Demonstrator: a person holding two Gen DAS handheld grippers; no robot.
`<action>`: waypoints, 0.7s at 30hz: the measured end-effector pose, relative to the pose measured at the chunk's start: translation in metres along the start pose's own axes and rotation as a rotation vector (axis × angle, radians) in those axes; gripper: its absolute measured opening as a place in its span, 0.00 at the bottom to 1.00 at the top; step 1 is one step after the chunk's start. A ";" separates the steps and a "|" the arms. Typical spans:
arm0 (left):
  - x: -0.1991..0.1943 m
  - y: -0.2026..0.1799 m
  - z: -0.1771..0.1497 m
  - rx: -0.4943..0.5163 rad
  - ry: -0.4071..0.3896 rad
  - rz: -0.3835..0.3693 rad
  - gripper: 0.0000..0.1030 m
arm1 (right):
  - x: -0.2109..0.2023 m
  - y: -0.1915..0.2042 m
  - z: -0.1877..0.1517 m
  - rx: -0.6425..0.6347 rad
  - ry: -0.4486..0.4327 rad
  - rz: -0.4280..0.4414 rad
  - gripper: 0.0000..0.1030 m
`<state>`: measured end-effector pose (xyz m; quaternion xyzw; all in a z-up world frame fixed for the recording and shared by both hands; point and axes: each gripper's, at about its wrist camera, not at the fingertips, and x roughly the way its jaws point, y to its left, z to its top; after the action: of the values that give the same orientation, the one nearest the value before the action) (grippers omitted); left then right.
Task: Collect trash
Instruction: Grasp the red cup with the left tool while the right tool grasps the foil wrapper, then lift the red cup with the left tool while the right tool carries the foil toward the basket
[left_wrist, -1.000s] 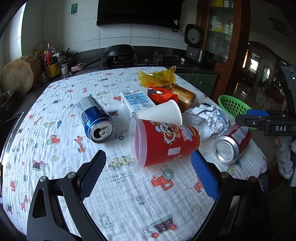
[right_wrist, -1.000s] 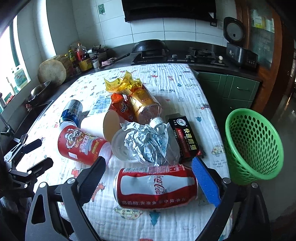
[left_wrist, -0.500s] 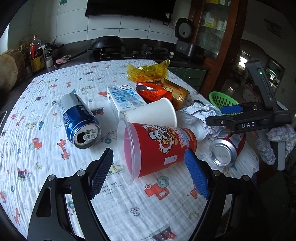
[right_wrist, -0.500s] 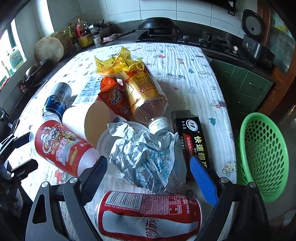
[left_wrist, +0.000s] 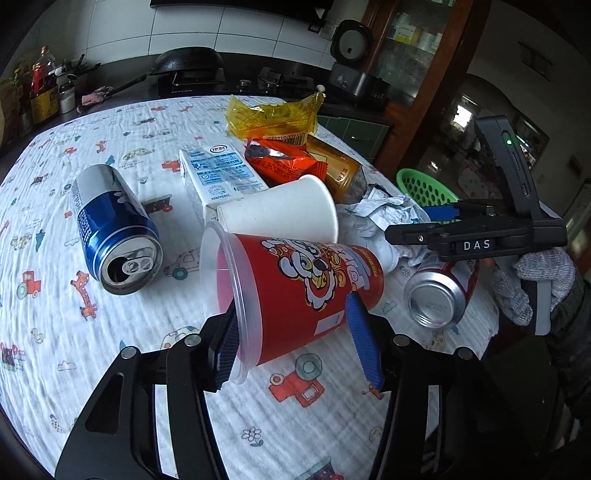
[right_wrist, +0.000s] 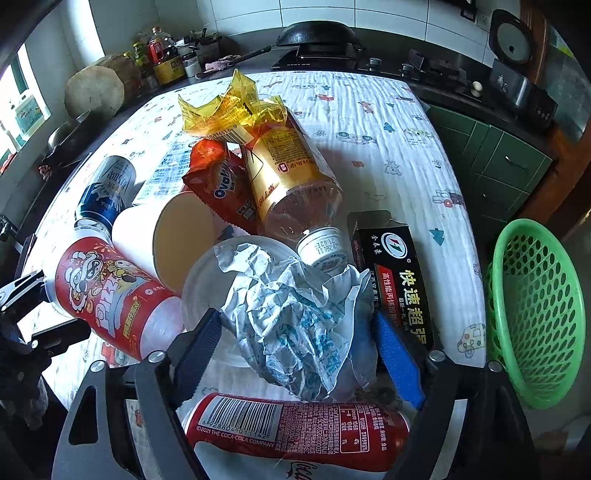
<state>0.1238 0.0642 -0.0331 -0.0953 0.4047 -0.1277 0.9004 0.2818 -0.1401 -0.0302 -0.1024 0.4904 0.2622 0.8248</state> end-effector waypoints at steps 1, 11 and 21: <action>0.001 -0.001 0.000 0.003 0.000 -0.005 0.48 | -0.001 0.000 0.000 0.000 -0.002 0.001 0.70; -0.008 -0.008 -0.004 0.013 -0.018 -0.102 0.19 | -0.017 -0.002 -0.005 0.032 -0.055 0.030 0.51; -0.034 -0.024 -0.004 0.061 -0.059 -0.098 0.06 | -0.058 -0.009 -0.003 0.073 -0.167 0.061 0.49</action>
<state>0.0955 0.0521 -0.0047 -0.0914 0.3690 -0.1812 0.9070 0.2619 -0.1688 0.0177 -0.0348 0.4321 0.2769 0.8576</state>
